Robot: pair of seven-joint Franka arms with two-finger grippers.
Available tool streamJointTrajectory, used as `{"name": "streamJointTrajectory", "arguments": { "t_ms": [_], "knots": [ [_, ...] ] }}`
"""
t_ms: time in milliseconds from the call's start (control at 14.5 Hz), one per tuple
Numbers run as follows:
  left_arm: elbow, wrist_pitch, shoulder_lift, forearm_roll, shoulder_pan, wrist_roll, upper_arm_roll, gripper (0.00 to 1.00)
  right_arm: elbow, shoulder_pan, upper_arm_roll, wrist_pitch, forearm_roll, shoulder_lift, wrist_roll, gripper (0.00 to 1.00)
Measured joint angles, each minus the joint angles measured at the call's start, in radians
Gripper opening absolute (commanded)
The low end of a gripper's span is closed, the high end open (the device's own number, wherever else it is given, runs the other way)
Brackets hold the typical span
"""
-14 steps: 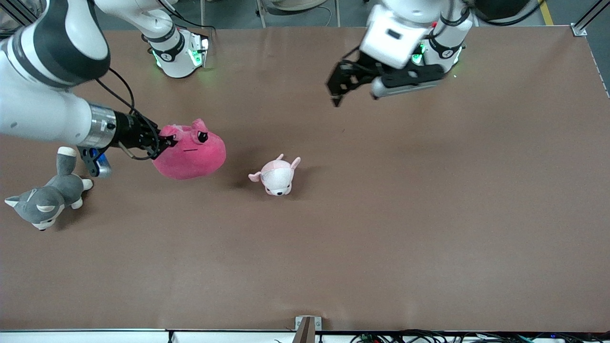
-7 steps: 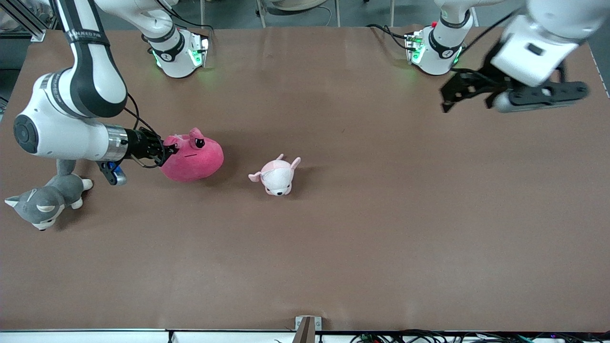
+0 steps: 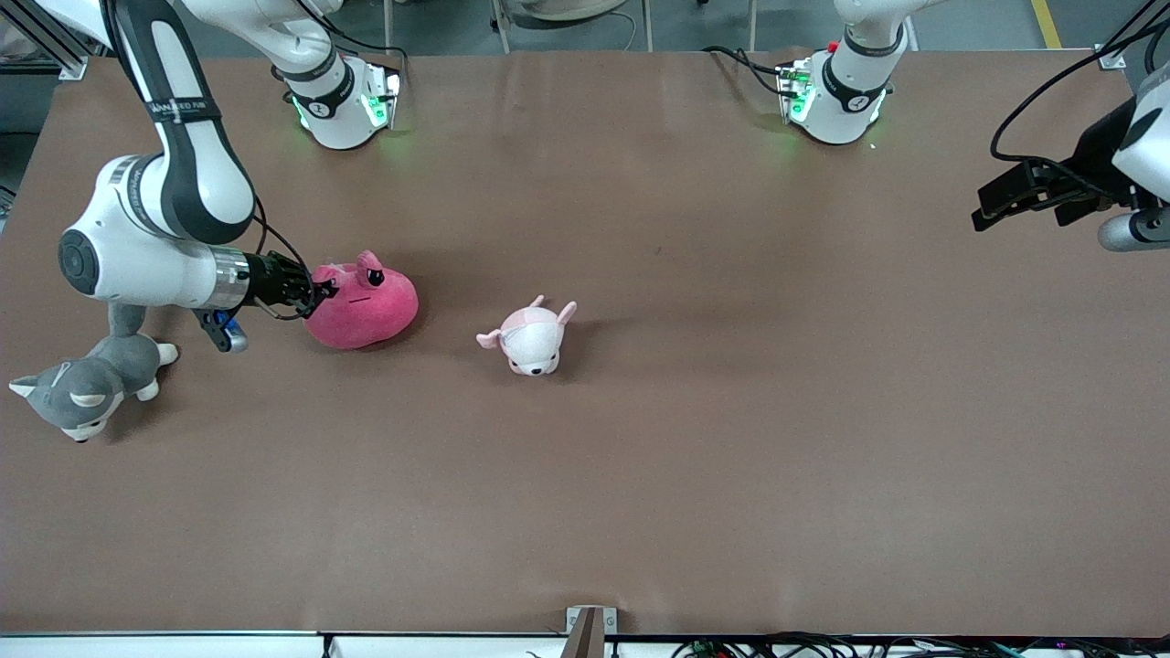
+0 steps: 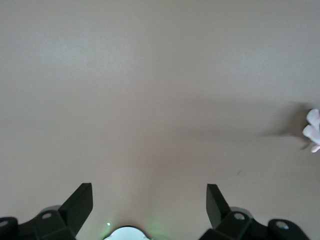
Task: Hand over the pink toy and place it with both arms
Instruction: 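Carry the pink plush with the right gripper while the left gripper withdraws, then lower the pink plush beside the grey cat and open the right gripper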
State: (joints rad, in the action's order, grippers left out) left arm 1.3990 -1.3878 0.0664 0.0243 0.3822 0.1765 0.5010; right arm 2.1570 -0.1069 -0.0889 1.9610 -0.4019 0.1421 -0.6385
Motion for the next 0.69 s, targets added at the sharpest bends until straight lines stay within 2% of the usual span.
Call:
{"name": "streamJointTrajectory", "arguments": {
  "t_ms": [346, 484, 691],
  "knots": [
    [0.138, -0.079, -0.101, 0.007, 0.033, -0.068, -0.006, 1.00, -0.031, 0.036, 0.000, 0.033, 0.024, -0.001, 0.171, 1.00],
    [0.179, -0.099, -0.138, 0.026, 0.036, -0.100, -0.025, 1.00, -0.083, 0.053, 0.000, 0.036, 0.100, -0.002, 0.281, 1.00],
    [0.186, -0.109, -0.150, 0.032, 0.041, -0.117, -0.044, 1.00, -0.184, 0.078, 0.000, 0.033, 0.193, -0.002, 0.488, 1.00]
  ]
}}
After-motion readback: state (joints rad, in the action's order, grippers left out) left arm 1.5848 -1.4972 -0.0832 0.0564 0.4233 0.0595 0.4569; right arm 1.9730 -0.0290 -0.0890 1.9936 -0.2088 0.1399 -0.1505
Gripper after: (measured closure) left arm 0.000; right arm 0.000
